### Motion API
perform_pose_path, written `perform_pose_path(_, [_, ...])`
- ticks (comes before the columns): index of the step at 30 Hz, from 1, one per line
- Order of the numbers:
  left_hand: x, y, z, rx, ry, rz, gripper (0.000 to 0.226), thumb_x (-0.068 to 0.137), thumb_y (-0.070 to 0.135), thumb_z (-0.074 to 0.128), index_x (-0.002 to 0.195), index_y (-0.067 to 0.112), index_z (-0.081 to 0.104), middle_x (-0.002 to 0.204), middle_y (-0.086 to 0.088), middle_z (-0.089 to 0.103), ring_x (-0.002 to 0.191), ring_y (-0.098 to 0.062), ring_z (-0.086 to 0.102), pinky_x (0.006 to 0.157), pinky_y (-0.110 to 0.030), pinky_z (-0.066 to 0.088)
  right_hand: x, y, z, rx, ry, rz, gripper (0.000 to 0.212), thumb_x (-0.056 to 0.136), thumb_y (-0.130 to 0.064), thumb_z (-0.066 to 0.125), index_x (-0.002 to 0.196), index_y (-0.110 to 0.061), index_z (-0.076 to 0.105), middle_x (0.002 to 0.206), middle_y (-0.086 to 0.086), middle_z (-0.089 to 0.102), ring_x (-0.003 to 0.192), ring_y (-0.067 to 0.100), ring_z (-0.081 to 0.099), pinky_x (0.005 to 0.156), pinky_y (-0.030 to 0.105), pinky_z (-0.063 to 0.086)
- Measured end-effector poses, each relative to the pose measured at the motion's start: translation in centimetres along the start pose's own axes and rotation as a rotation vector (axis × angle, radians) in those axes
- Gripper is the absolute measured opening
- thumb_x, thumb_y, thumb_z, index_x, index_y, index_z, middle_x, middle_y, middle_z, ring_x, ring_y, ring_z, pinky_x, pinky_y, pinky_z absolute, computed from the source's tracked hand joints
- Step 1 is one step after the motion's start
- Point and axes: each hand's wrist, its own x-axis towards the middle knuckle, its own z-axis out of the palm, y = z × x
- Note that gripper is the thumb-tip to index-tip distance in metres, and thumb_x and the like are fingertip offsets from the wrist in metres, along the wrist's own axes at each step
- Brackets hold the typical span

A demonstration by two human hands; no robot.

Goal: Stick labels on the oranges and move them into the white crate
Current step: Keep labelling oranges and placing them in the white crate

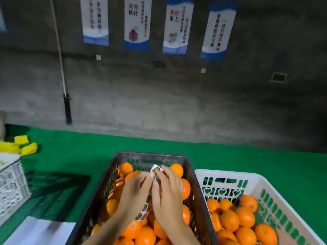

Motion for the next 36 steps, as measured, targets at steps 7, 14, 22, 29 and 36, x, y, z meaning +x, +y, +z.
perform_pose_path(7, [0.8,-3.2,-1.8,0.426,-0.054,0.307,0.034,0.103,0.044,0.032,0.085,0.022,0.051,0.068,0.004,0.056,0.058,-0.018,0.056,0.052,-0.039,0.045,-0.3,1.5,1.7,-0.074,0.081,-0.144,0.039,0.101,-0.039,0.046,0.127,-0.019,0.065,0.129,-0.003,0.063,0.127,0.016,0.049,0.107,0.034,0.034])
perform_pose_path(14, [1.4,-3.6,-1.9,0.567,-0.144,0.566,0.037,0.106,0.030,0.030,0.080,0.011,0.049,0.072,-0.002,0.048,0.061,-0.021,0.045,0.054,-0.042,0.041,0.3,2.7,1.2,-0.221,0.088,-0.365,0.032,0.096,-0.028,0.054,0.120,-0.014,0.070,0.109,0.001,0.067,0.106,0.020,0.057,0.091,0.034,0.045])
perform_pose_path(22, [1.0,-3.7,-2.4,0.568,-0.122,0.637,0.021,0.101,0.020,0.039,0.081,0.017,0.041,0.074,-0.002,0.045,0.064,-0.021,0.040,0.055,-0.037,0.033,0.6,2.4,0.7,-0.178,0.148,-0.424,0.032,0.096,-0.031,0.054,0.110,-0.011,0.075,0.109,0.001,0.073,0.105,0.022,0.066,0.095,0.032,0.044])
perform_pose_path(29, [1.1,-5.1,-3.0,0.745,-0.154,0.661,0.024,0.103,0.028,0.034,0.090,0.015,0.048,0.085,0.000,0.048,0.071,-0.021,0.042,0.064,-0.031,0.033,0.2,2.5,1.0,-0.169,0.053,-0.349,0.027,0.073,-0.022,0.090,0.096,-0.018,0.076,0.097,-0.004,0.072,0.097,0.016,0.065,0.085,0.033,0.052])
perform_pose_path(36, [0.6,-4.8,-3.4,0.728,-0.096,0.528,0.019,0.100,0.026,0.038,0.086,0.016,0.047,0.079,0.004,0.046,0.067,-0.014,0.040,0.060,-0.024,0.031,1.0,2.1,2.8,-0.116,0.045,-0.409,0.023,0.070,-0.021,0.090,0.086,-0.018,0.075,0.084,-0.005,0.074,0.076,0.013,0.071,0.069,0.032,0.058])
